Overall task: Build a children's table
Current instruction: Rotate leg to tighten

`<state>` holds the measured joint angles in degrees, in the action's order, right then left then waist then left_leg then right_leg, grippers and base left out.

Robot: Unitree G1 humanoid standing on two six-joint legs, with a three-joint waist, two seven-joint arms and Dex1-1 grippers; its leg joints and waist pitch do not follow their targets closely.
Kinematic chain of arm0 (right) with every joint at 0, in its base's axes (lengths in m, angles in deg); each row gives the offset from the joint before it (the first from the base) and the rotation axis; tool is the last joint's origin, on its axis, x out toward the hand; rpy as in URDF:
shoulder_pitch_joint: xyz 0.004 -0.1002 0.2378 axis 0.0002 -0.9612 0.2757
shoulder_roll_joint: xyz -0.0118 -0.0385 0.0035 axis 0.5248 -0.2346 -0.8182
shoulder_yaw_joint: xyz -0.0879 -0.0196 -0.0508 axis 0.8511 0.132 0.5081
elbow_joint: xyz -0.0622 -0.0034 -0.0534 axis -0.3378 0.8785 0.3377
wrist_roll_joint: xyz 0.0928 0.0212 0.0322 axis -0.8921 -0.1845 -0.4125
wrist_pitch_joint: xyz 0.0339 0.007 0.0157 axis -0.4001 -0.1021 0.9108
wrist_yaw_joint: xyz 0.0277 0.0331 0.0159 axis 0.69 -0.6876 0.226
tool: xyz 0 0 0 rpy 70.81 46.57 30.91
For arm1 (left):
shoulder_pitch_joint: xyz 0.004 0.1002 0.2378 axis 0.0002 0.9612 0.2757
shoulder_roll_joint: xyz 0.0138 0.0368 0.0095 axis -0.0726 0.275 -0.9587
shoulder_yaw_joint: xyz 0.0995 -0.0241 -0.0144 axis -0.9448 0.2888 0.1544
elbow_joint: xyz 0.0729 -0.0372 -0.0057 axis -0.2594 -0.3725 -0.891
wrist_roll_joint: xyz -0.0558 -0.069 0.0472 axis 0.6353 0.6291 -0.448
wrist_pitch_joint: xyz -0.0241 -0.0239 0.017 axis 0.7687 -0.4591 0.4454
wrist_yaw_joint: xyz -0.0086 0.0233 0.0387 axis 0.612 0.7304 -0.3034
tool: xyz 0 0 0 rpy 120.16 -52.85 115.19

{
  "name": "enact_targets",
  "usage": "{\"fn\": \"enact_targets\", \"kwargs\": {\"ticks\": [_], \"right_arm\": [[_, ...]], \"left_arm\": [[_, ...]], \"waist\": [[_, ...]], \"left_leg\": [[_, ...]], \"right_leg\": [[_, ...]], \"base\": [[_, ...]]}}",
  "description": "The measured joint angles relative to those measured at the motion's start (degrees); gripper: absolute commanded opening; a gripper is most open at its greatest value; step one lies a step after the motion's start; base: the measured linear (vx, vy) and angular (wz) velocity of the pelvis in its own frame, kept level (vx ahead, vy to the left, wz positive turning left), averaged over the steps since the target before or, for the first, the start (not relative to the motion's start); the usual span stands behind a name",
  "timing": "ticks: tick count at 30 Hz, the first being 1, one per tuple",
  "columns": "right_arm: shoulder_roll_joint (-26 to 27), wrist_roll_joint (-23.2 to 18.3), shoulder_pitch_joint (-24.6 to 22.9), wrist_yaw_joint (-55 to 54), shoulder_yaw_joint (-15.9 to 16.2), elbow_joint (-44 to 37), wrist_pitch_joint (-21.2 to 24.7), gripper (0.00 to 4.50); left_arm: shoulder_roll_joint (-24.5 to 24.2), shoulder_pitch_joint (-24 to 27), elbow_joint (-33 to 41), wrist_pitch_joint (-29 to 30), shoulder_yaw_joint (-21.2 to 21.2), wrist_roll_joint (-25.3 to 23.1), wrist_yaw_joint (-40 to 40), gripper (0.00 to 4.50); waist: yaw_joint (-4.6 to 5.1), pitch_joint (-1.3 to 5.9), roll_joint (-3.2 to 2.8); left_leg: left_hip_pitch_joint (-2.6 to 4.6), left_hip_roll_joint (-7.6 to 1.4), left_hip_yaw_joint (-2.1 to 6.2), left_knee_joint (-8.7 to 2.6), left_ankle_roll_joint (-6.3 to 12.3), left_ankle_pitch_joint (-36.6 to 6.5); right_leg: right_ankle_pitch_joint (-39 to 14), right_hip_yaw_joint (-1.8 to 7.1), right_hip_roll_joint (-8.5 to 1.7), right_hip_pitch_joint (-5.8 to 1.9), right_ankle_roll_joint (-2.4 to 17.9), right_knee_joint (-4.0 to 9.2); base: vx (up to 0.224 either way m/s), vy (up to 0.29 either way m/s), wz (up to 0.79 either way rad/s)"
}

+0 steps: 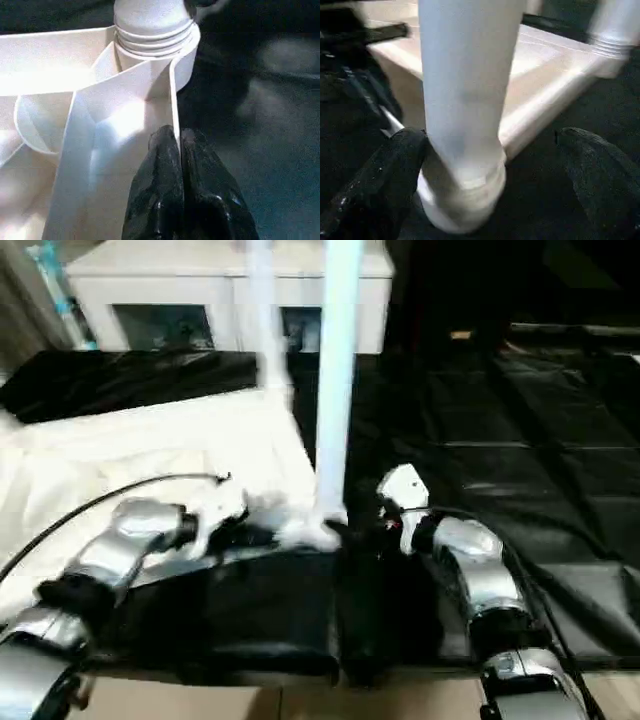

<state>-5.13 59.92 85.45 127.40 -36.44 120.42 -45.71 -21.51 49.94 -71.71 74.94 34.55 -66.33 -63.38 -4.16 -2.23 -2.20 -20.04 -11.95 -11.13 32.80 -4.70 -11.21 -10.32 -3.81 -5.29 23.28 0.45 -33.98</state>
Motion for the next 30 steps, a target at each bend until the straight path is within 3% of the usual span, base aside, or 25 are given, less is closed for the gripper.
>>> {"fn": "enact_targets", "kwargs": {"ticks": [3, 11, 12, 15, 30], "right_arm": [[-0.5, 0.2, -0.6, 2.5, 1.4, -0.6, 0.0, 4.46], [-1.1, 0.5, -1.0, 6.1, 2.6, -0.9, 1.3, 4.46], [-1.1, 0.5, -1.0, 6.1, 2.6, -0.9, 1.3, 4.19], [-1.1, 0.6, -0.8, 6.4, 3.1, -0.7, 1.4, 4.11], [-0.8, 1.0, -0.5, 8.1, 4.1, 0.2, 1.9, 2.85]], "left_arm": [[-0.5, 1.0, 2.4, 0.5, -0.8, 0.1, -1.7, 0.00], [-1.2, 2.4, 6.0, 2.9, -1.1, 0.5, -3.3, 0.00], [-1.2, 2.4, 6.2, 3.2, -1.2, 0.6, -3.3, 0.00], [-1.3, 2.6, 6.9, 3.8, -1.3, 0.6, -3.3, 0.00], [-1.8, 3.4, 8.6, 5.6, -1.4, 0.6, -3.3, 0.00]], "waist": [[-0.89, -0.02, 0.03], [-1.06, -0.13, 0.21], [-1.07, -0.13, 0.22], [-1.07, -0.15, 0.25], [-0.95, -0.15, 0.33]], "left_leg": [[-0.05, 0.00, -0.05, 0.21, 0.00, 0.0], [-0.08, 0.00, -0.11, 0.29, 0.02, 0.0], [-0.07, 0.00, -0.10, 0.29, 0.02, 0.0], [-0.08, 0.00, -0.10, 0.31, 0.02, 0.0], [-0.08, -0.01, -0.11, 0.39, 0.03, 0.0]], "right_leg": [[0.0, 0.07, -0.03, 0.02, 0.0, 0.01], [0.0, 0.10, -0.07, 0.02, 0.0, -0.01], [0.0, 0.10, -0.07, 0.02, 0.0, -0.02], [-0.1, 0.10, -0.08, 0.02, 0.0, -0.03], [-0.1, 0.10, -0.07, 0.03, 0.0, -0.12]], "base": [[0.000, 0.000, 0.00], [0.000, 0.000, 0.00], [0.000, 0.000, 0.00], [0.000, 0.000, 0.00], [0.000, 0.000, 0.00]]}}
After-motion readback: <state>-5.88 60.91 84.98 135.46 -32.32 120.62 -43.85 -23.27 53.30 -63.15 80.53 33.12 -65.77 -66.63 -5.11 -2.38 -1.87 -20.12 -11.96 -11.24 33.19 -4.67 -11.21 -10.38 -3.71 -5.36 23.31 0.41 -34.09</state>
